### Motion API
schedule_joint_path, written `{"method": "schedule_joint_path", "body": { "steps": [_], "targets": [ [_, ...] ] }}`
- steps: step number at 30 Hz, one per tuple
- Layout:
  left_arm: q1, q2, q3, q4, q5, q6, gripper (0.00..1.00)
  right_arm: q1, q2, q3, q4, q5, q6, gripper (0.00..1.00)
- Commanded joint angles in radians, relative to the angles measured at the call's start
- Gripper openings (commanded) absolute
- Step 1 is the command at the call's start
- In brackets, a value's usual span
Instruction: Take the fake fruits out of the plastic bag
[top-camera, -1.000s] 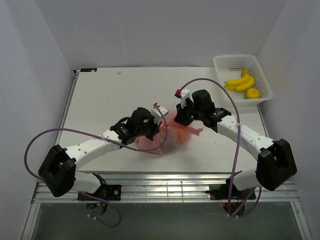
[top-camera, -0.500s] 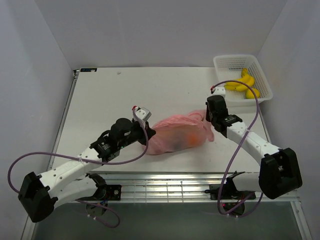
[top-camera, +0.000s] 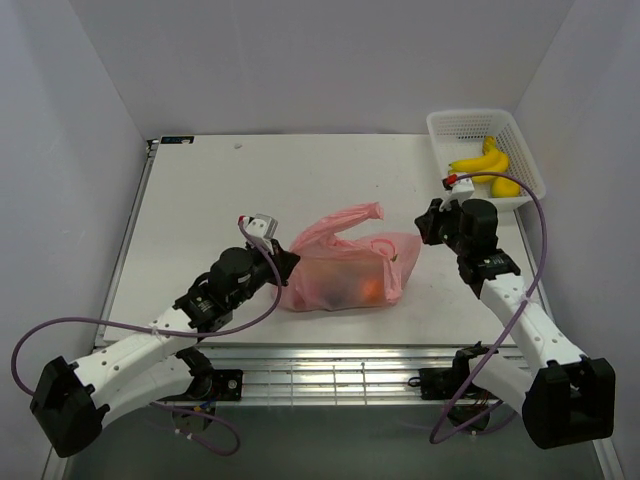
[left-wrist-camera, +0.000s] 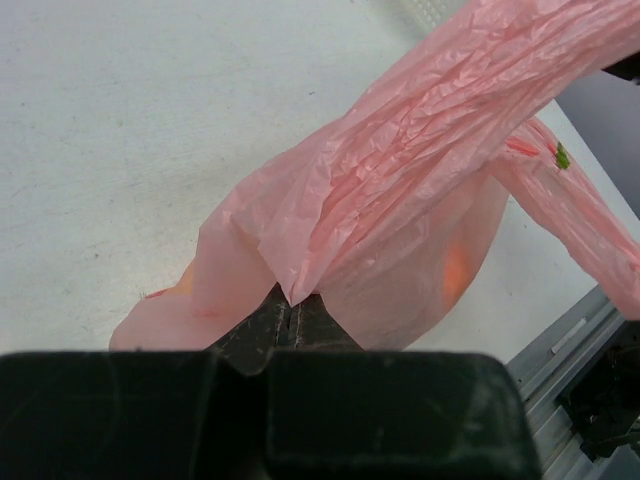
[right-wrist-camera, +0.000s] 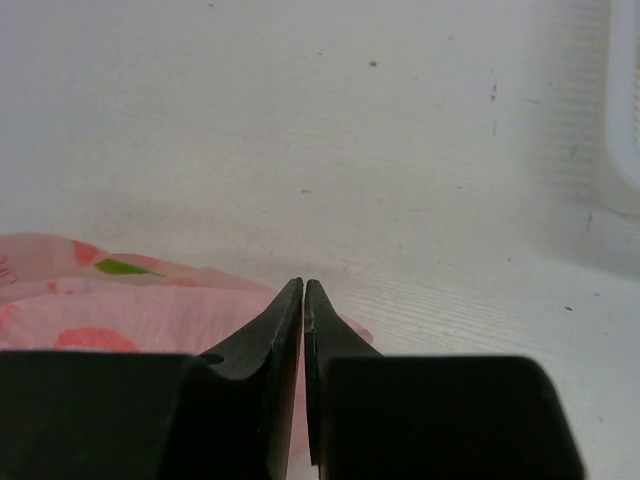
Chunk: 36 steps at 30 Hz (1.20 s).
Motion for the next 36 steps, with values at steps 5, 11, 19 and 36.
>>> {"method": "schedule_joint_path", "body": {
  "steps": [5,11,19,36],
  "targets": [
    [0.004,0.033,0.069,-0.006,-0.045,-0.055,0.00,0.003,-0.097,0.113,-0.122,-0.164,-0.020,0.66],
    [0.004,0.023,0.095,-0.061,-0.028,-0.053,0.35,0.067,-0.163,0.155,-0.300,-0.146,0.000,0.90],
    [0.003,0.066,0.218,-0.228,0.035,-0.046,0.98,0.323,-0.158,0.135,-0.552,0.144,0.110,0.90],
    [-0.124,0.411,0.652,-0.352,-0.096,0.200,0.98,0.366,-0.264,-0.002,-0.542,0.029,0.251,0.96]
  ]
}}
